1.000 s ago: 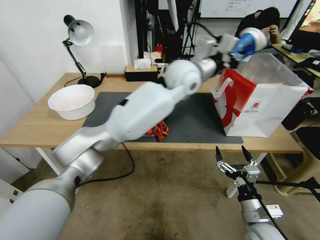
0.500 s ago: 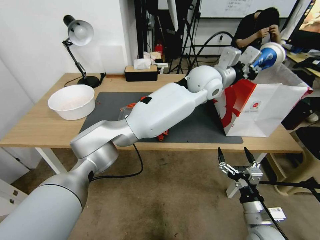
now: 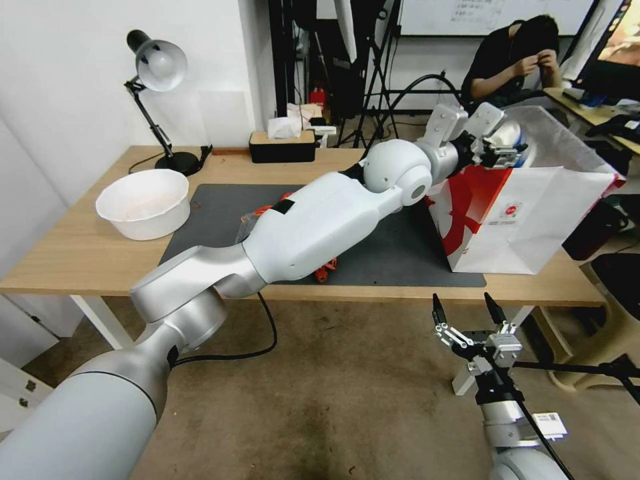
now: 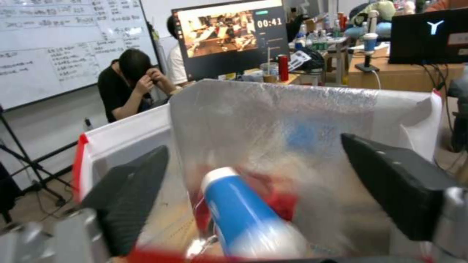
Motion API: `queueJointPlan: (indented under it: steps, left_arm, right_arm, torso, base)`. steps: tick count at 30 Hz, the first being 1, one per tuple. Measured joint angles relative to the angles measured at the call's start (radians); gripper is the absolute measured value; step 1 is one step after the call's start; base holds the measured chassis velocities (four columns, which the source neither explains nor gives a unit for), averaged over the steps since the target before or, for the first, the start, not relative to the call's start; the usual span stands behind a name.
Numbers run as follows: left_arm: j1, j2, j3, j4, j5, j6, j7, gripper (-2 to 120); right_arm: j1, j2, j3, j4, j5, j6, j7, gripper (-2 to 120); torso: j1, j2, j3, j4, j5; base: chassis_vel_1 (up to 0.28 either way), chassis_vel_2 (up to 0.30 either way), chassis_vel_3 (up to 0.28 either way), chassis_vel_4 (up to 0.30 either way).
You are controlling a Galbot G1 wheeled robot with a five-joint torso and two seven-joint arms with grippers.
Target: Pick up the trash from the table and place it into the takeout bag.
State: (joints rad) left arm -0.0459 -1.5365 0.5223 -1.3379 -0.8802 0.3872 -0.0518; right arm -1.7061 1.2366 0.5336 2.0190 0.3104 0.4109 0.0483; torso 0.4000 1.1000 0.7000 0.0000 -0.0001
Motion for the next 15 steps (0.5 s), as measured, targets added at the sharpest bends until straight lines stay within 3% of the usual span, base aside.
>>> queueJointPlan:
  steps: [5, 8, 13, 15]
  left_arm:
    - [0.028, 0.028, -0.021, -0.049, -0.001, 0.000, -0.022, 99]
    - [0.084, 0.088, -0.061, -0.133, 0.006, 0.002, -0.056, 100]
    - [0.143, 0.151, -0.103, -0.193, 0.022, 0.004, -0.064, 100]
    - [0.213, 0.214, -0.158, -0.247, 0.052, -0.001, -0.073, 100]
  right_arm:
    - [0.001, 0.001, -0.001, 0.000, -0.001, -0.001, 0.000, 100]
    - [-0.001, 0.003, -0.001, 0.001, -0.003, -0.001, 0.000, 100]
    - [-0.002, 0.005, -0.001, 0.002, -0.004, -0.001, -0.001, 100]
    - [-0.003, 0.006, -0.002, 0.003, -0.005, -0.001, -0.001, 100]
  torso:
    - [0.000, 0.000, 0.000, -0.0002, 0.0000]
    - [0.000, 0.000, 0.000, -0.0003, -0.0001]
    - [0.000, 0.000, 0.000, 0.0001, -0.0003]
    - [0.000, 0.000, 0.000, 0.0001, -0.0003]
  base:
    - [0.000, 0.000, 0.000, 0.000]
    - [0.000, 0.000, 0.000, 0.000]
    - [0.000, 0.000, 0.000, 0.000]
    - [0.000, 0.000, 0.000, 0.000]
